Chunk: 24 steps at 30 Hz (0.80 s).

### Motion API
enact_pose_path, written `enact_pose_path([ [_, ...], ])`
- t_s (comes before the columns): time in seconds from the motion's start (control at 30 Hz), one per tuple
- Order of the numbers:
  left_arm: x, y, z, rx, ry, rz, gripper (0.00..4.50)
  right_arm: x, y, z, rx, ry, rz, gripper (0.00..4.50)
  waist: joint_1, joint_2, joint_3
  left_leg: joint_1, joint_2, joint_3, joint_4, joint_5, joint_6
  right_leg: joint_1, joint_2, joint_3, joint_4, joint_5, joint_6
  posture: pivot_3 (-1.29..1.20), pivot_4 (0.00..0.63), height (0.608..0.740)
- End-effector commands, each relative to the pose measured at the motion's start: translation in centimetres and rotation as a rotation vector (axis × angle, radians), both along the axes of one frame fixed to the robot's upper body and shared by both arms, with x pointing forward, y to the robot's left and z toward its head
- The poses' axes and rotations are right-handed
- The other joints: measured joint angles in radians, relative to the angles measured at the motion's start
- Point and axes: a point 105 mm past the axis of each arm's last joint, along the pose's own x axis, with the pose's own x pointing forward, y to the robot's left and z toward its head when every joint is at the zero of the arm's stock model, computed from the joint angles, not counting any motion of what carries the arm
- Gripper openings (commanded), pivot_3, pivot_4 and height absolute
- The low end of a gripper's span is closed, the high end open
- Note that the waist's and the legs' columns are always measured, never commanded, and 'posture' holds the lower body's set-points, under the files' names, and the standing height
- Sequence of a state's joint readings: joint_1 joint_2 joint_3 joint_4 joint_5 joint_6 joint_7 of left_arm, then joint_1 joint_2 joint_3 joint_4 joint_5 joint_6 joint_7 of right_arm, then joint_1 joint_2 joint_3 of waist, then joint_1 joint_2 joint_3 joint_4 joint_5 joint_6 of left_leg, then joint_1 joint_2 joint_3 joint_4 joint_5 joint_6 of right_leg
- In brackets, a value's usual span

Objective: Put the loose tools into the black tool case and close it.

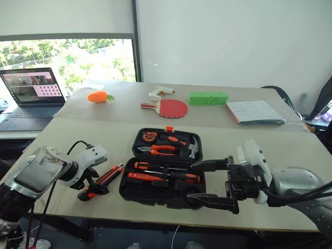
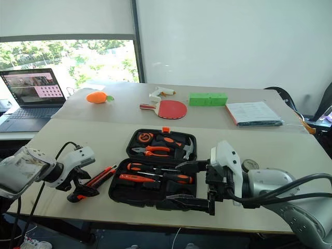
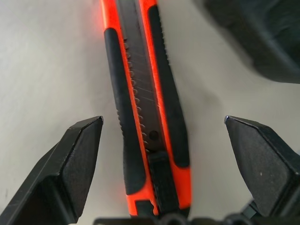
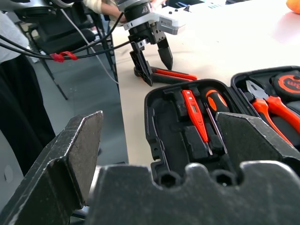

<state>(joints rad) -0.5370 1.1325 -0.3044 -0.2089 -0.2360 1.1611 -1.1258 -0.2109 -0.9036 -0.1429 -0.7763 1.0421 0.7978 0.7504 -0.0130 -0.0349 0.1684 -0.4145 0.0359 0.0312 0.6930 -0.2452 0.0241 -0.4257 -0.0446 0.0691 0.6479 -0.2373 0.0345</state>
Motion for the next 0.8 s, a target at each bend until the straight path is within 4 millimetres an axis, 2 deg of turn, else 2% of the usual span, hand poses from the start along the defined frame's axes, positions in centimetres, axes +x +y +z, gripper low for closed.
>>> enact_pose_path([
  [0.03,0.7,0.9,-0.5,0.049,-0.022,0.010,4.47,-0.3,0.0,0.9,0.011,-0.059,-0.008,4.50,0.001,0.000,0.000,0.000,0.000,0.000,0.000,0.000,0.000,0.000,0.000,0.000,0.000,0.000,0.000,0.00,0.150,0.738],
  [0.1,0.7,1.0,-0.8,0.042,-0.012,0.016,4.47,-0.3,0.0,0.8,0.012,-0.059,-0.014,4.50,0.000,0.000,0.000,0.001,0.000,0.000,0.000,0.000,0.000,0.001,0.000,0.000,0.000,0.000,0.000,0.00,0.150,0.738],
  [0.13,0.7,0.9,-1.0,0.030,-0.006,0.021,3.95,-0.2,0.0,0.8,0.013,-0.059,-0.015,4.50,0.000,0.000,0.000,0.002,0.000,0.000,0.000,0.000,0.000,0.001,0.000,0.000,0.000,0.000,0.000,0.00,0.150,0.738],
  [0.17,0.8,0.9,-1.0,0.023,-0.005,0.023,3.77,-0.2,0.0,0.8,0.013,-0.058,-0.016,4.50,0.000,0.000,0.000,0.003,0.000,0.000,0.000,0.000,0.000,0.002,0.000,0.000,0.000,0.000,0.000,0.00,0.150,0.738],
  [0.37,1.4,1.4,-0.7,0.000,-0.034,0.038,1.69,-0.3,-0.1,0.8,0.010,-0.059,-0.017,4.50,0.000,0.001,-0.001,0.004,0.000,0.000,0.000,0.000,0.000,0.003,0.000,0.001,0.000,0.000,0.000,0.00,0.150,0.738],
  [0.47,2.2,2.2,0.4,0.021,-0.087,0.021,1.61,-0.3,-0.1,0.8,0.007,-0.058,-0.013,4.50,0.000,0.001,-0.001,0.004,0.000,0.000,0.000,0.000,0.000,0.003,0.000,0.001,0.000,0.000,0.000,0.00,0.150,0.738],
  [0.57,4.8,2.5,4.5,0.045,-0.252,-0.113,1.61,-0.4,-0.3,0.6,-0.002,-0.053,-0.006,4.50,0.002,0.000,0.000,0.004,0.000,0.000,0.000,0.000,0.000,0.003,0.000,0.001,0.001,0.000,0.000,0.00,0.150,0.738],
  [0.63,6.3,1.7,6.8,0.043,-0.327,-0.195,1.61,-0.4,-0.4,0.6,-0.007,-0.051,-0.004,4.50,0.012,-0.005,0.003,0.001,0.000,-0.001,0.001,0.001,-0.001,0.001,0.001,-0.001,0.000,0.000,-0.001,0.00,0.150,0.738],
  [0.7,7.2,-0.3,8.6,0.020,-0.353,-0.309,1.61,-0.3,-0.5,0.6,-0.010,-0.048,-0.002,4.50,0.020,-0.006,0.003,-0.001,0.000,-0.001,0.002,0.001,-0.001,0.001,0.001,-0.002,0.000,0.001,-0.001,0.00,0.150,0.738],
  [0.8,7.5,-5.6,11.0,-0.034,-0.365,-0.539,1.61,-0.3,-0.6,0.5,-0.015,-0.041,0.003,4.50,0.031,-0.006,0.003,-0.002,-0.003,0.000,0.002,0.001,-0.001,0.002,-0.002,-0.001,-0.002,0.000,0.002,0.00,0.150,0.738],
])
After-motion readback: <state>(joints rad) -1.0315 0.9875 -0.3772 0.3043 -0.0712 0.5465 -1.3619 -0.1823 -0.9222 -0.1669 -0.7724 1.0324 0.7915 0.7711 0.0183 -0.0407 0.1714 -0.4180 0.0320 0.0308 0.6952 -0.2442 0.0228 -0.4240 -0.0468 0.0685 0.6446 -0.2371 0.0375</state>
